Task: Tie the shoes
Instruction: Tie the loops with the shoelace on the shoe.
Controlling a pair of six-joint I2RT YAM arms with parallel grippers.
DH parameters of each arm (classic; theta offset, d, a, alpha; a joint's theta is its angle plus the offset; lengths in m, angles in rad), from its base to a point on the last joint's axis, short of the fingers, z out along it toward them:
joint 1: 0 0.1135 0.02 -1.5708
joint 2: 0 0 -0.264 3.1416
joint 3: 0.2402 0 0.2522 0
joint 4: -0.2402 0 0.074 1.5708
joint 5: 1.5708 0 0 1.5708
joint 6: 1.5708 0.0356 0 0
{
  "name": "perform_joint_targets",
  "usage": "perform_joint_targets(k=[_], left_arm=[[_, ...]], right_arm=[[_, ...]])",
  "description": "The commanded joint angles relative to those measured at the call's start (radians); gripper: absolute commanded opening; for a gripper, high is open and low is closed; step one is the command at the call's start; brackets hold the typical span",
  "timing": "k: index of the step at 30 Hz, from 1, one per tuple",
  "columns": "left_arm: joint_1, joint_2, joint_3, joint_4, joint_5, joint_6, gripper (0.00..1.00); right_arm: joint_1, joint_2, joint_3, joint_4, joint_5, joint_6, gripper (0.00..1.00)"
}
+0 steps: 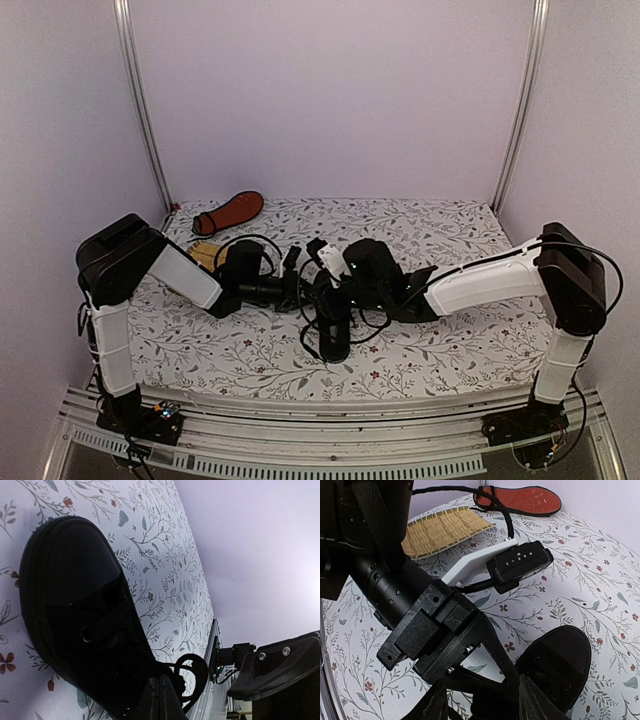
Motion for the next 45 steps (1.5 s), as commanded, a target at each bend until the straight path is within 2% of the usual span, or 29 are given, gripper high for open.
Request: perform_joint_targets(k=[1,10,14,17,20,24,33,43,45], left_arm=[[-0.01,-0.022,0.0,0.02,0.007,0.001,0.0],[-0.01,-0.02,0.007,0.018,0.012,0.001,0.0],[-0.01,-0.02,0.01,0.017,0.016,0.005,0.0],[-0.01,-0.022,0.01,0.013,0.018,0.006,0.0],[-0.011,-0.021,0.009,0.012,0.016,0.006,0.0],[-0.011,-0.024,0.009,0.013,0.011,0.006,0.0],[-0.011,-0.023,-0.003,0.004,-0.01,0.01,0.0],[-0.009,-0.032,-0.024,-0.027,-0.054,0.026,0.0],[-0.008,-0.076,-0.036,-0.028,-0.069,0.027,0.0]], right_arm=[[0.004,0.052,0.047,-0.053,-0.017,-0.022,0.46],[0.004,0.091,0.065,-0.072,-0.021,-0.02,0.42],[0.004,0.111,0.082,-0.082,-0.019,-0.024,0.37],[0.003,0.117,0.093,-0.084,-0.012,-0.03,0.29],[0.004,0.117,0.098,-0.084,-0.01,-0.035,0.13],[0.003,0.106,0.095,-0.084,-0.012,-0.033,0.03],[-0.011,-0.04,0.016,-0.051,-0.014,0.032,0.02],[-0.058,-0.099,-0.074,-0.035,-0.007,0.12,0.02],[-0.069,-0.105,-0.09,-0.035,-0.004,0.143,0.02]])
